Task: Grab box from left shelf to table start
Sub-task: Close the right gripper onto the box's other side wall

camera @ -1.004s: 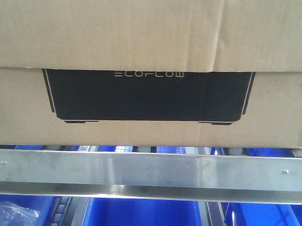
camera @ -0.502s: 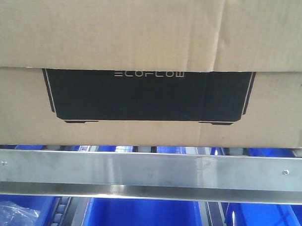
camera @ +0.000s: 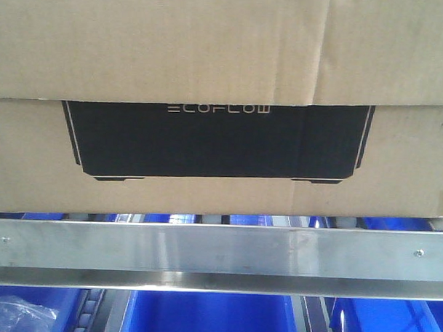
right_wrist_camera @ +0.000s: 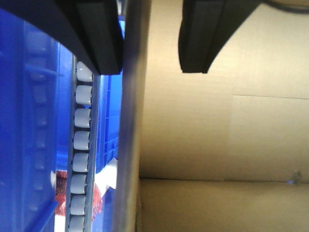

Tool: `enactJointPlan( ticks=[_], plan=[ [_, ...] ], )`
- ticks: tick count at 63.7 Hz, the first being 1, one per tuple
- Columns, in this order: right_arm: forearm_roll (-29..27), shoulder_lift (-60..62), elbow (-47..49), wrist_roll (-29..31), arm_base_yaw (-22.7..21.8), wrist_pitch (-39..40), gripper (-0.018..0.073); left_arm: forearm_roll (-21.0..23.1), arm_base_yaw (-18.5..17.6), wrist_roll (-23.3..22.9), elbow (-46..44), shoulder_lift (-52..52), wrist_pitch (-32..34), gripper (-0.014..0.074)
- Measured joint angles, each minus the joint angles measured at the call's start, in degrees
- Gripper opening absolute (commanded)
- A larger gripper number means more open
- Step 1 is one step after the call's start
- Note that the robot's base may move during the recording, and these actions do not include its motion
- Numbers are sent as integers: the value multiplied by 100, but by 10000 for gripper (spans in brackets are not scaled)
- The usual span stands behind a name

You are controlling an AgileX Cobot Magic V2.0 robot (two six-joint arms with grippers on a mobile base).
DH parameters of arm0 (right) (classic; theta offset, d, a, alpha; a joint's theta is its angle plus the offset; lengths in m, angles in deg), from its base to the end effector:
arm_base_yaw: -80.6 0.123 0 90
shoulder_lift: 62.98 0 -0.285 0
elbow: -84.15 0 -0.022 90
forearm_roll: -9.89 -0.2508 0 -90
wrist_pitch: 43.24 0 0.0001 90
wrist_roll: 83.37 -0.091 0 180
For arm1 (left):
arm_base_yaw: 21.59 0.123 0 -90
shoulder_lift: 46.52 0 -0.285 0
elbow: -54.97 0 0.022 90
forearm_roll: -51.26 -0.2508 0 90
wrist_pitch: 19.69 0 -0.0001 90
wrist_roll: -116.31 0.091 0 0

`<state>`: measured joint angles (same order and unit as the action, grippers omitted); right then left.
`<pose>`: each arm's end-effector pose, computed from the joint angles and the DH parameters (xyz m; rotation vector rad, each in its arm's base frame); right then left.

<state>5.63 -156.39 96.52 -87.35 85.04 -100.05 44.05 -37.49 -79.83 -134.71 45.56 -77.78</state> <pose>0.3208 0.0306 0.4010 0.0105 2.4088 0.1618 0.3044 -0.0766 0.3931 0.0293 2.4434 -0.0885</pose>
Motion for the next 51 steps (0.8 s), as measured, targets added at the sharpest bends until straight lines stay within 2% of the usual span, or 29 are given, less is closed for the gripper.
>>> enactJointPlan(
  ticks=[51],
  plan=[
    [47,-59,0,0,-34,-74,386,0,0,0,0,0,0,-102]
  ],
)
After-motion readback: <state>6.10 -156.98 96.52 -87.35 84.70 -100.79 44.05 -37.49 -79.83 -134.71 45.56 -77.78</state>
